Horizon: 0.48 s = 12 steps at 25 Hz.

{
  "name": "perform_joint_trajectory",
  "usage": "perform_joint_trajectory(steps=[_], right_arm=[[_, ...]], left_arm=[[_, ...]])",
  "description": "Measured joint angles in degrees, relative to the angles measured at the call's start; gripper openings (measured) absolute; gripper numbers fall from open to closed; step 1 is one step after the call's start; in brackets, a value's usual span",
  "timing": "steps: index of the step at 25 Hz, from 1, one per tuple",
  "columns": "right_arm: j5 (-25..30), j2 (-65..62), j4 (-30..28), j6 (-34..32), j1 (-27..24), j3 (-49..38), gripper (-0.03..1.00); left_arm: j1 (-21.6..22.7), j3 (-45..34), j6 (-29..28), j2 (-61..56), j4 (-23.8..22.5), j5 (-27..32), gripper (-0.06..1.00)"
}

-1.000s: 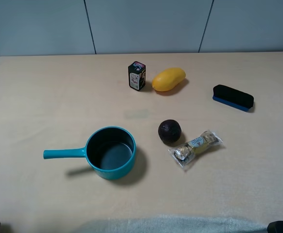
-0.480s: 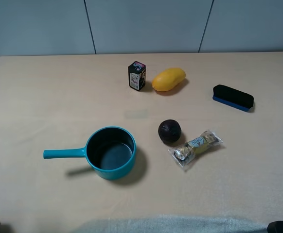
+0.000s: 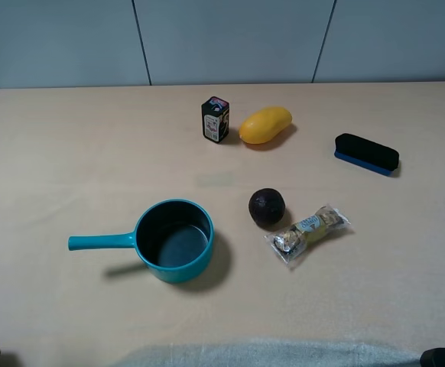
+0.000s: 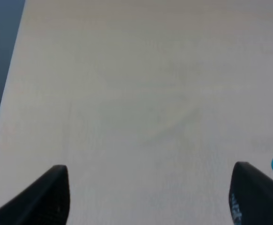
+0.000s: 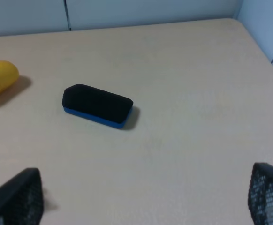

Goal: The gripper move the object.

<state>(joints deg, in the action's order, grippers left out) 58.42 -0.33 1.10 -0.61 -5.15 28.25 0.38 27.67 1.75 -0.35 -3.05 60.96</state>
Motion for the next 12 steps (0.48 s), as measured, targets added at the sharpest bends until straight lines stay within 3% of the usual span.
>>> perform_joint_trajectory(steps=[12], right_arm=[[0.0,0.0,0.0,0.0,0.0,0.0,0.66]], left_arm=[[0.0,0.0,0.0,0.0,0.0,0.0,0.7]])
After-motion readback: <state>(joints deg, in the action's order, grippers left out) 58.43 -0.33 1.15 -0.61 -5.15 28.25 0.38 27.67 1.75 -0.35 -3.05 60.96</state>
